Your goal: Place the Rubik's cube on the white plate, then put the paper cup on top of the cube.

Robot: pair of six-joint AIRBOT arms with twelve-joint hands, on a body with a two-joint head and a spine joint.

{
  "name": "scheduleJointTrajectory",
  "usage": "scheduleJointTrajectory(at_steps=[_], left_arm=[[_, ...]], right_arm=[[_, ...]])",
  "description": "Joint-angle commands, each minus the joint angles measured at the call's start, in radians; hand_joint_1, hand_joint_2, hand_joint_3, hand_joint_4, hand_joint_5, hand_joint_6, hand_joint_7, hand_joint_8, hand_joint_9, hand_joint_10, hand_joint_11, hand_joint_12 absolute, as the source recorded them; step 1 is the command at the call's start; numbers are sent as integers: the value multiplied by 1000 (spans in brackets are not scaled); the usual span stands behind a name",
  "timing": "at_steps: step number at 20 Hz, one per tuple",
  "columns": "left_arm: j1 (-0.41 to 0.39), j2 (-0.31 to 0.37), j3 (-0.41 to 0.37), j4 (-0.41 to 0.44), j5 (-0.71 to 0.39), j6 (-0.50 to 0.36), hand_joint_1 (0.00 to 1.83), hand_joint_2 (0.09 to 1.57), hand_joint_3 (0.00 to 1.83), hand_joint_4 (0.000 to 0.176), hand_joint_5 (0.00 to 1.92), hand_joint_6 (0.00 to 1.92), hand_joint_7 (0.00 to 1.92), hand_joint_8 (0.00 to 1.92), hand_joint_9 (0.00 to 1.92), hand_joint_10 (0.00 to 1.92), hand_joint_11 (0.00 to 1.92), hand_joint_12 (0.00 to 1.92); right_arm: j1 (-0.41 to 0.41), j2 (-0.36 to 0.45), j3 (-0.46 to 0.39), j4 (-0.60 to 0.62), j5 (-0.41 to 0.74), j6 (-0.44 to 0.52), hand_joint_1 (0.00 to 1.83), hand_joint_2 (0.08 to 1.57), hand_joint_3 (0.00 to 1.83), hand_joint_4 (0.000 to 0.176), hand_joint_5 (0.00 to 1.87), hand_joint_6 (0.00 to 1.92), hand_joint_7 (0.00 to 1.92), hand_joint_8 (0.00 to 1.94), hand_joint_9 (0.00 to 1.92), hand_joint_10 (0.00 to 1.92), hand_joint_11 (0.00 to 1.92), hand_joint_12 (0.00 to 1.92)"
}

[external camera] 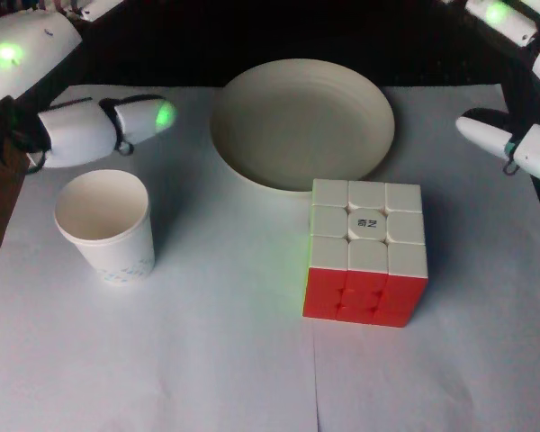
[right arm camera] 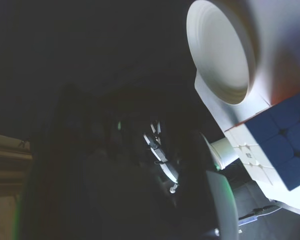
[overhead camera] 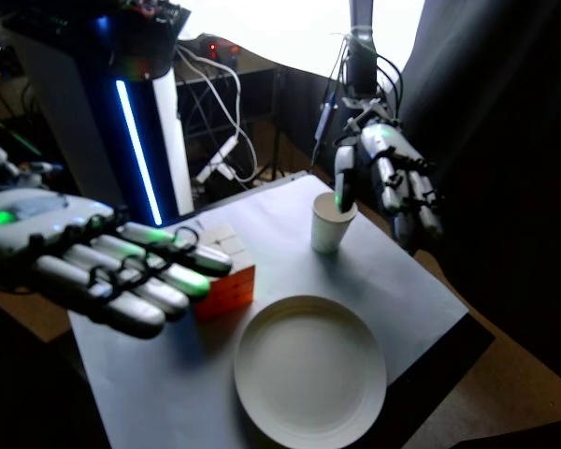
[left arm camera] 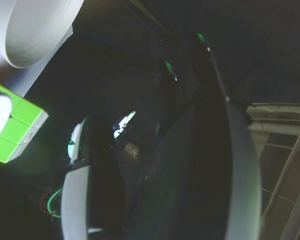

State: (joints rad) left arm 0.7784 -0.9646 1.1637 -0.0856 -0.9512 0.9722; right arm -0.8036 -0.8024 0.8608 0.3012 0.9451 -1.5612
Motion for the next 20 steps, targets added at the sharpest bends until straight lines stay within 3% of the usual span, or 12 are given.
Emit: scheduleJointTrajectory(at_steps=[1,4,5,6,8,10,11,12,13,14,19,20], left_arm=[[-8,-6,6,-10,-122,-3,284,1365,0,84,94,3,43,0,9,3,0,512],[-8,-6,8,-12,-121,-3,270,1353,0,92,72,0,23,1,0,0,0,340],[-8,-6,9,-15,-121,-3,258,1345,0,98,64,0,10,0,0,0,0,331],[-7,-5,9,-17,-122,-3,242,1344,0,100,57,3,3,2,0,0,0,396],[-4,-4,10,-27,-125,-3,247,1351,1,90,49,0,0,0,0,0,0,367],[7,-3,11,-41,-128,-3,246,1342,0,101,51,1,0,0,0,0,0,341],[11,-1,12,-49,-131,-3,245,1349,0,93,56,2,0,0,0,0,0,389],[13,0,12,-55,-133,-3,233,1343,0,97,59,1,0,0,0,0,0,430],[16,-1,13,-62,-133,-3,232,1335,0,112,67,3,4,1,0,0,0,479],[18,-1,14,-66,-134,-3,255,1339,0,103,68,3,5,1,0,0,0,469],[25,2,15,-75,-136,-3,254,1340,0,79,83,1,21,0,0,0,0,484],[25,2,15,-76,-136,-3,283,1341,0,79,84,1,22,0,0,0,0,461]], right_arm=[[4,0,3,-17,126,-1,354,1377,0,27,0,0,0,0,0,311,0,1257],[3,1,1,-17,126,9,357,1350,0,50,0,0,0,0,0,187,0,1126],[-1,5,2,-26,126,43,340,1314,0,83,0,0,0,0,0,67,0,1019],[-8,11,4,-45,126,102,302,1286,0,93,0,0,0,0,2,55,0,1247],[-27,22,8,-90,127,206,325,1261,0,70,0,0,0,0,28,54,0,939],[-38,22,4,-131,127,267,320,1219,0,37,0,0,0,0,37,35,0,753],[-47,22,11,-165,130,346,345,1190,0,0,0,0,0,0,47,38,0,746],[-60,18,20,-199,145,425,326,1170,0,0,0,0,0,0,82,55,0,876],[-80,8,34,-236,170,520,394,1143,0,39,0,0,0,0,44,38,0,545],[-99,-6,47,-266,184,610,435,1127,0,52,0,0,0,0,41,26,0,279],[-133,-68,47,-355,193,715,579,1016,0,64,0,0,0,0,0,0,0,350],[-139,-76,49,-357,193,716,556,1026,0,44,0,0,0,0,0,0,0,351]])
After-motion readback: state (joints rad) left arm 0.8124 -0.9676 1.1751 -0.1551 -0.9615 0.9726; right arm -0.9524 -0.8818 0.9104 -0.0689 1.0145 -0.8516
